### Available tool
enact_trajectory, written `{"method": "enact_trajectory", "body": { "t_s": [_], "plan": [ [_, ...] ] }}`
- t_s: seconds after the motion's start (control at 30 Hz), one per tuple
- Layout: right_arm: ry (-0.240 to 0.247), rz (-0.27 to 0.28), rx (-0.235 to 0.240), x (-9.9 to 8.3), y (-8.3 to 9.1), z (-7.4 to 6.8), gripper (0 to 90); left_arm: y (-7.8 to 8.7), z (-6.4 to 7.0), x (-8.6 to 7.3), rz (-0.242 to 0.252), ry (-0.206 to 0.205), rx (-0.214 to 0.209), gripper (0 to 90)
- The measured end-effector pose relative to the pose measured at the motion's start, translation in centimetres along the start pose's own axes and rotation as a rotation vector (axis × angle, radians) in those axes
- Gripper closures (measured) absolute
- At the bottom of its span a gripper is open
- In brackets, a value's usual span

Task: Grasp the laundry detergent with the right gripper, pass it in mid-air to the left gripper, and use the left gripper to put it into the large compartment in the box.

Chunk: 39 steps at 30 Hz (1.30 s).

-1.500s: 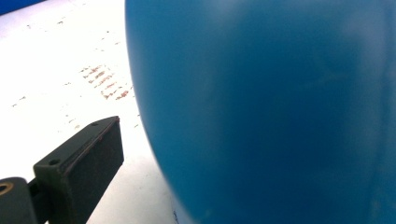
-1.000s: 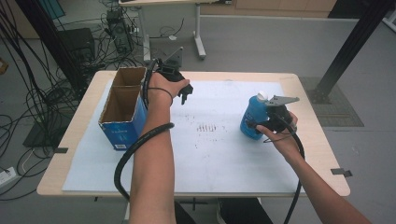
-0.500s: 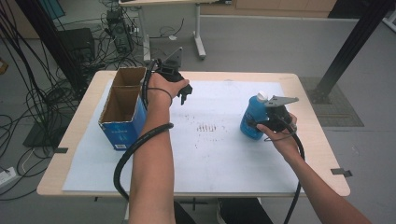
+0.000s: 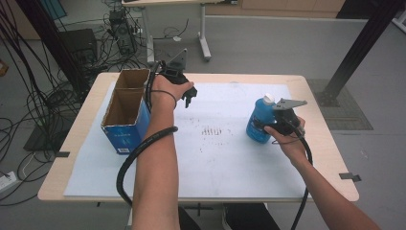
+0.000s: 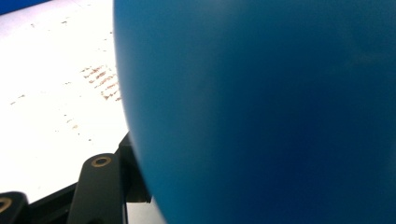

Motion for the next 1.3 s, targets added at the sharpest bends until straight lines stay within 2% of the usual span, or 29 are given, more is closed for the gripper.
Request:
{"method": "enact_trajectory", "body": {
  "t_s": [0.73, 1.3],
  "plan": [
    [-0.021, 0.014, 0.031, -0.10, 0.06, 0.34, 41.2, 0.39, 0.03, 0.06, 0.008, -0.003, 0.002, 6.3],
    [-0.019, 0.014, 0.032, -0.10, 0.07, 0.35, 41.5, 0.62, -0.20, -0.09, 0.011, 0.002, 0.005, 6.3]
  ]
}}
Point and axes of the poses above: each handheld gripper's, and its own axes: y roughly backward along the jaws, x roughly out of its top, z roughly to its right, the point moved 2 cm from there along -y, roughly forward along the jaws, and after that the axes turned 3 degrees about y, right-handed, at the moved point
